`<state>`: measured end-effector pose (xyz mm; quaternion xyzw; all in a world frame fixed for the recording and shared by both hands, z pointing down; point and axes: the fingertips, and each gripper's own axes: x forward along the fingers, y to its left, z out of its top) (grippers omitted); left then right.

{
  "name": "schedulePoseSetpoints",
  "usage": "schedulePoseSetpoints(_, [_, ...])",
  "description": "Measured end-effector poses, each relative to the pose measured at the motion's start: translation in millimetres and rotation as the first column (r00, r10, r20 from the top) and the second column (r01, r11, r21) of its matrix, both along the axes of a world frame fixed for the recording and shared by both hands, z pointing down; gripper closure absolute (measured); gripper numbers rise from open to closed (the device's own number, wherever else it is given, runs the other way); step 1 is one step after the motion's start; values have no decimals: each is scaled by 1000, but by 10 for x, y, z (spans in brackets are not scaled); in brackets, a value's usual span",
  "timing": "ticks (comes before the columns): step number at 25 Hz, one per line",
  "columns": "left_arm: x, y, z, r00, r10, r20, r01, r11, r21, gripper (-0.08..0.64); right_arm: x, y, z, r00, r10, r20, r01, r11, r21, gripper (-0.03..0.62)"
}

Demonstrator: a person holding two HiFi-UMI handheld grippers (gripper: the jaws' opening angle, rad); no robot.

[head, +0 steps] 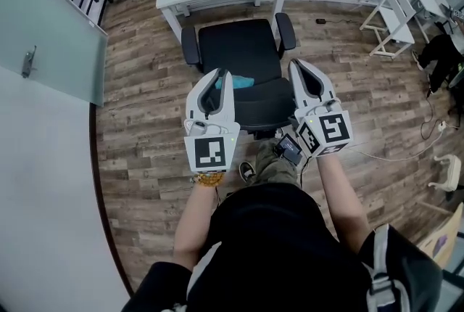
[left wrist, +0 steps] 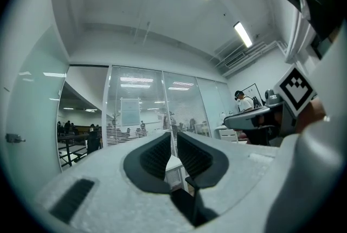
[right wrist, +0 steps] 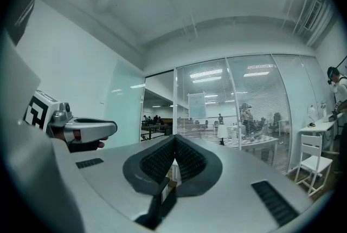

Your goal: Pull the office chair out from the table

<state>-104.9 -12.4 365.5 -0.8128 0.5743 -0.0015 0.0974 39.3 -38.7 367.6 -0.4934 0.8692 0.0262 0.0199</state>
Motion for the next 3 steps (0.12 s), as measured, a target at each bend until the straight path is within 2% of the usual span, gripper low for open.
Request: schedulePoseSetpoints(3, [98,-13,44,1000,7,12,-7,1000,-12,509,90,-11,23,1000,-1,-10,1,1000,-5,589])
